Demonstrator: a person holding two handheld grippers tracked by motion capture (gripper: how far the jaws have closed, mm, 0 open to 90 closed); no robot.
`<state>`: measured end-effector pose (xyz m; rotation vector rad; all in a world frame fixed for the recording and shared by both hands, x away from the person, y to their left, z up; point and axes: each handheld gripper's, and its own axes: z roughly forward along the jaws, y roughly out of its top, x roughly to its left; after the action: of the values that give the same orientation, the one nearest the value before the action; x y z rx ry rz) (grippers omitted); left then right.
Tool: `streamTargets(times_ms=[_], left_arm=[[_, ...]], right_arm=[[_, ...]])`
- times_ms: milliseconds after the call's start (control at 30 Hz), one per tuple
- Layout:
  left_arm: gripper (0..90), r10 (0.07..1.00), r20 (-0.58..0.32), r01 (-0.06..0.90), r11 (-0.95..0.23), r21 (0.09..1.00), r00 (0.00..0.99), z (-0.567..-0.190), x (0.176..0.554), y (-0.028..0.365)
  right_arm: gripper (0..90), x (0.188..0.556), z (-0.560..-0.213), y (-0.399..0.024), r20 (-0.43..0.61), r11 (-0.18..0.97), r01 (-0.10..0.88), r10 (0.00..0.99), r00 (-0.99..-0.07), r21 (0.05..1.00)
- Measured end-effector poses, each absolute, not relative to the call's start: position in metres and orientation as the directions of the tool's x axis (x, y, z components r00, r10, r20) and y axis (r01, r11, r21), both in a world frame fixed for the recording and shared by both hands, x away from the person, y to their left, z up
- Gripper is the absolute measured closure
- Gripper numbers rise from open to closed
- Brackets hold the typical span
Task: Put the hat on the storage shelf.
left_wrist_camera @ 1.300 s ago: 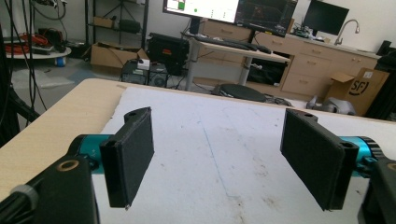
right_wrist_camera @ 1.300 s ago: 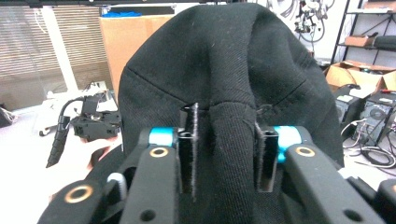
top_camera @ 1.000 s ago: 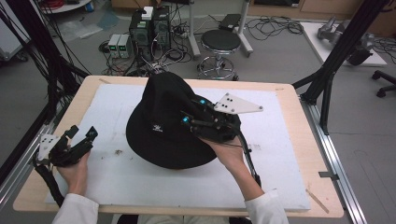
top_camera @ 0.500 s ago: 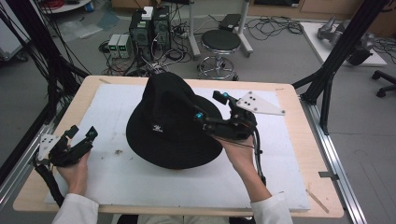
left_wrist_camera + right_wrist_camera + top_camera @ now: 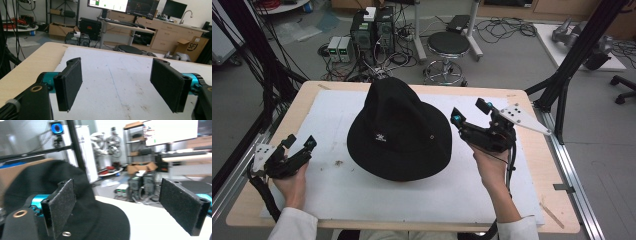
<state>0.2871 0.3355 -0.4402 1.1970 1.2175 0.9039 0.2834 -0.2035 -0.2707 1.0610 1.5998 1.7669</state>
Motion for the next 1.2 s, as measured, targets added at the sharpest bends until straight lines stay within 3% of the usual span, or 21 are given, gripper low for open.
streamTargets(times_ms=[367,700,1200], left_arm=[[25.9,0.965,-0.201,0.089,0.188,0.978,0.166,-0.44,0.287,0.336],[25.9,0.966,-0.198,0.09,0.185,0.979,0.166,-0.44,0.287,0.336],[25.9,0.967,-0.196,0.087,0.184,0.979,0.163,-0.44,0.287,0.336]], right_arm=[[12.5,0.284,-0.288,-0.231,0.212,-0.171,0.142,0.908,-0.361,0.975],[12.2,0.283,-0.303,-0.237,0.126,-0.105,0.12,0.975,-0.185,0.987],[12.4,0.276,-0.33,-0.252,0.101,-0.095,0.089,0.992,-0.075,0.992]])
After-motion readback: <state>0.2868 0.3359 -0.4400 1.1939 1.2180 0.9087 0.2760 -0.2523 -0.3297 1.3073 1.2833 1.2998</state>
